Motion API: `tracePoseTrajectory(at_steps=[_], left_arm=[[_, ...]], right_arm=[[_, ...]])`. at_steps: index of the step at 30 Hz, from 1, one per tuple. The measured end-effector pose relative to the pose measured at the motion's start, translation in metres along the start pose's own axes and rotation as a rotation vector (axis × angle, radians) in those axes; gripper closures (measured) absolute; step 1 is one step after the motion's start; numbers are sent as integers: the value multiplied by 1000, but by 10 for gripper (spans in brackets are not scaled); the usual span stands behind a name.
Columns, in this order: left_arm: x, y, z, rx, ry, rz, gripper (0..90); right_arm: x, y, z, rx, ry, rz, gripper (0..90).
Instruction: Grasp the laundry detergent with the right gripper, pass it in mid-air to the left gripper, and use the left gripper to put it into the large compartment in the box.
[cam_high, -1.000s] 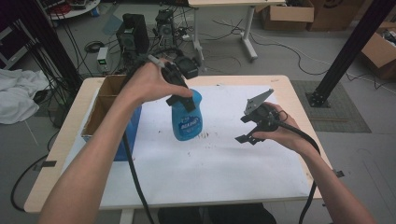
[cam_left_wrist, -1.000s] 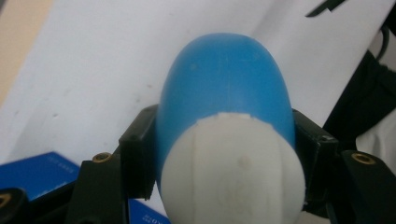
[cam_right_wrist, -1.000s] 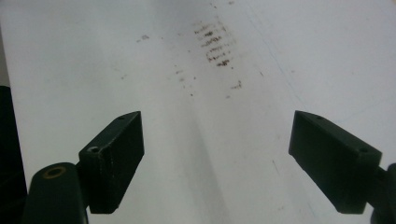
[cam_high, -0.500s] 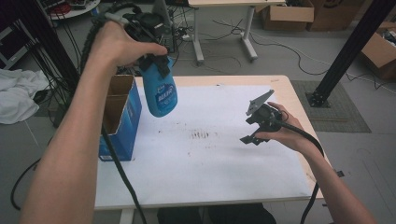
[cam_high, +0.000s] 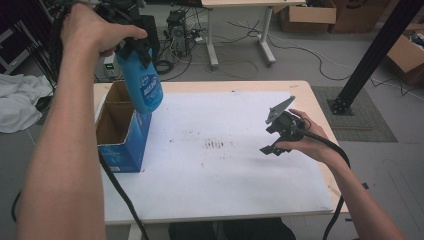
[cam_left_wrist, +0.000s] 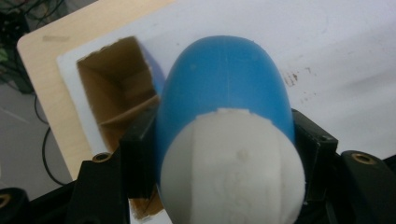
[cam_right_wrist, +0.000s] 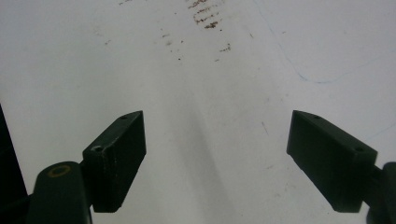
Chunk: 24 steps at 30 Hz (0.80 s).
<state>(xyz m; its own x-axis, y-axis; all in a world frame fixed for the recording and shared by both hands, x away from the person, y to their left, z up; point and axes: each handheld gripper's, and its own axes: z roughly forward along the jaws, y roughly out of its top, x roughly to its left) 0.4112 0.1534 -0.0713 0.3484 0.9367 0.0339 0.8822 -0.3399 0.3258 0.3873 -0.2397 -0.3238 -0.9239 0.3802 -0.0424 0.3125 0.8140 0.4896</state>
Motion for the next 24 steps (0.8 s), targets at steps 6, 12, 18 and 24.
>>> tracePoseTrajectory(at_steps=[6, 12, 18, 24], left_arm=[[26, -11, -1, 17, 45, -122, 381], [43, -22, 4, 33, 77, -192, 381], [61, -35, 18, 47, 102, -265, 380], [73, -47, 43, 58, 86, -299, 380]], right_arm=[[2, -1, 0, -7, 8, 1, 197], [2, -2, 1, -6, 15, -3, 197], [2, -3, 4, -7, 18, -2, 197], [5, -3, 8, 3, 26, -6, 198]])
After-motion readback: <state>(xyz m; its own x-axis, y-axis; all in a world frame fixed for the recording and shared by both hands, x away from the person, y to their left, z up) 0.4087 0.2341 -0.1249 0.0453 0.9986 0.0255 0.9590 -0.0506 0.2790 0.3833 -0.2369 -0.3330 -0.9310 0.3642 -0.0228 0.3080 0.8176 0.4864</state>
